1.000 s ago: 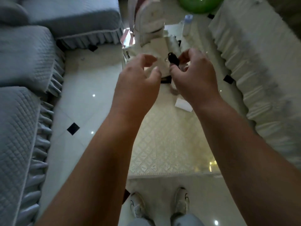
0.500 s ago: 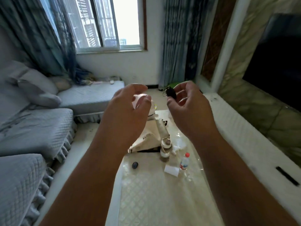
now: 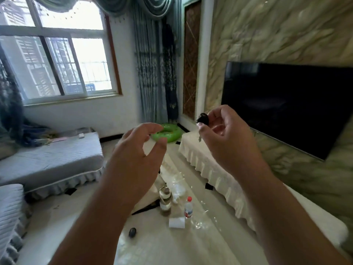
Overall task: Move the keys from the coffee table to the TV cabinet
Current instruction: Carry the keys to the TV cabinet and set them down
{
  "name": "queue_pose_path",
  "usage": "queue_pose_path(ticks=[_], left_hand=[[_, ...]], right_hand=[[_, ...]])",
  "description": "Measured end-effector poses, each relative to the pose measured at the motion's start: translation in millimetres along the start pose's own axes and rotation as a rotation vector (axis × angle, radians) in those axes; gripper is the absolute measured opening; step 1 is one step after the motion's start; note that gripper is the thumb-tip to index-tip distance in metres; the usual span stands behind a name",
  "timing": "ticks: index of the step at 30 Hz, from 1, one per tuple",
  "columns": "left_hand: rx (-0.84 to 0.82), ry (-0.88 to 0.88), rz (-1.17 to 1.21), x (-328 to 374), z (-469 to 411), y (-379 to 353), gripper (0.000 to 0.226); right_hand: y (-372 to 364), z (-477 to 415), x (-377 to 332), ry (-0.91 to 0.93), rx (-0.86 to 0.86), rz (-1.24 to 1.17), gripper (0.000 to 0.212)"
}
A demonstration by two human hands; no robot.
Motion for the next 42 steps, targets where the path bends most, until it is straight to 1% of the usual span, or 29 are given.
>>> queue_pose_path(ticks=[3,5,12,19,23,28,33,38,42], left_hand=[[-0.054,-0.059,0.021,6.7,-0.3,-5.1,0.029],[-0.097,-0.089,0.024,14.3,-0.5,-15.1,0.033],[-0.287,-0.251,0.1,65.1,3.3,-87.6,0.03],[-0.418,-0.358,0.167,125.7,16.5,-167.2,0.032],[-0.452,-0.413,0.172,172.1,24.0,-218.4,0.029],[-0.482,-0.435,0.183,226.0,31.5,-283.7,0.027],[-0.508,-0.419,0.175,265.0,36.4,-339.7,0.028],[-0.522,-0.359,0.163,274.5,29.7,-382.8,0.029],[-0.525,-0.322,0.159,271.2,14.3,-403.5,0.032]], right_hand=[[15.9,20.3,-1.8,-0.04,0.082,0.037,0.011],[28.3,36.4,0.7,-0.069,0.123,0.082,0.012],[90.6,92.8,27.7,-0.22,0.281,0.221,0.012],[170.0,157.6,76.6,-0.361,0.35,0.334,0.01],[223.8,191.8,109.6,-0.441,0.369,0.375,0.01],[292.8,220.6,146.5,-0.493,0.372,0.411,0.006],[345.8,229.7,186.3,-0.484,0.371,0.43,0.004],[368.9,227.2,225.6,-0.489,0.348,0.35,0.004],[370.8,213.5,254.7,-0.548,0.308,0.272,0.013]])
Point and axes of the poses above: each hand's wrist, its own z-axis away from the middle knuckle, its own y-axis out of the back of the hand, x = y × z, the point moved 3 cm from there along -z, towards the middle knuckle, and after that the axes turned 12 degrees about -x, right-handed, at the moved point
